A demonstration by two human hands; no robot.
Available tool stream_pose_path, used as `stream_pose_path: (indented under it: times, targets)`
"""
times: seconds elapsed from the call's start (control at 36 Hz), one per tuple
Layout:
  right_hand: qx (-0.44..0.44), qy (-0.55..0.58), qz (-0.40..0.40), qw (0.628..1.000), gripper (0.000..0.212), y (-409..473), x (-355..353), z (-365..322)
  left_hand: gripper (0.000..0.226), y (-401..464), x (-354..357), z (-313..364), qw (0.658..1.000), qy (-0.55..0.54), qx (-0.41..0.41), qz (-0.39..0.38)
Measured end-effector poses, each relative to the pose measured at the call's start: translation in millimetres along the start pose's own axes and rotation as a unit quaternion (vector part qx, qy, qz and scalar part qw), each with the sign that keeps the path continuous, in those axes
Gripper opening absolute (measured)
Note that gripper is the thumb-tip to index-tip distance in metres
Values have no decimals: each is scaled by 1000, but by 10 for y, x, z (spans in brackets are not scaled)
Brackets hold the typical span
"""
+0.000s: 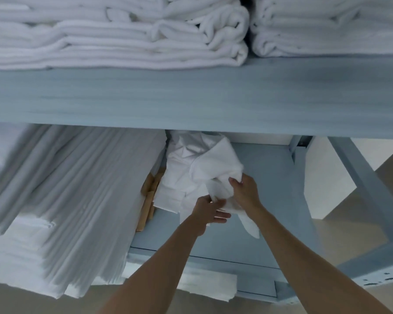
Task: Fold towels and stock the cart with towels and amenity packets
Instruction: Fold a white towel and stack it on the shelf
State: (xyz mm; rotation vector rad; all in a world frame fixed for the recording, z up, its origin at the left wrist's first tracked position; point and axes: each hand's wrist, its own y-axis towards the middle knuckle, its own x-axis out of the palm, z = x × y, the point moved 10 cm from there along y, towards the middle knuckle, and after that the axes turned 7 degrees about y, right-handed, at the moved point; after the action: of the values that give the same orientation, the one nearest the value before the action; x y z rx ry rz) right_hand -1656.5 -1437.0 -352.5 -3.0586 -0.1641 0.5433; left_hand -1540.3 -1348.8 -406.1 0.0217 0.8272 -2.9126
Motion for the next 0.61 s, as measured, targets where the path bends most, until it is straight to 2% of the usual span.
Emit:
stream_pose_path:
  times: [0.06,0.11,0.19,0.25,0.33,0.44,0.5,0.56,0.61]
  targets:
    - [-90,-51,5,995,13,-45,17,-193,12,-29,-51,37,995,98,4,28]
    - [-165,-83,-46,982,31,-146,144,-341,20,-58,-240,168,967,216,41,128]
    - [-250,-125,-114,953,39,-358,339,-507,58,-244,-438,431,891,334,142,274]
    - [-264,-140,-120,947,44,-409,402,-538,67,-445,-454,567,836,374,213,341]
    - [-255,-132,-87,954,44,-392,361,-537,68,-710,-477,674,767,397,296,408]
    - [-246,-123,-64,959,41,-379,269,-447,60,-881,-250,777,621,542,412,388]
    - [-251,-88,-69,961,38,-406,242,-434,64,-811,-157,781,568,618,413,353]
    - [-258,-69,-72,961,40,-444,246,-441,70,-695,-112,787,547,676,383,311]
    - [-243,-48,-71,966,38,-466,252,-417,61,-607,-99,773,570,695,351,263]
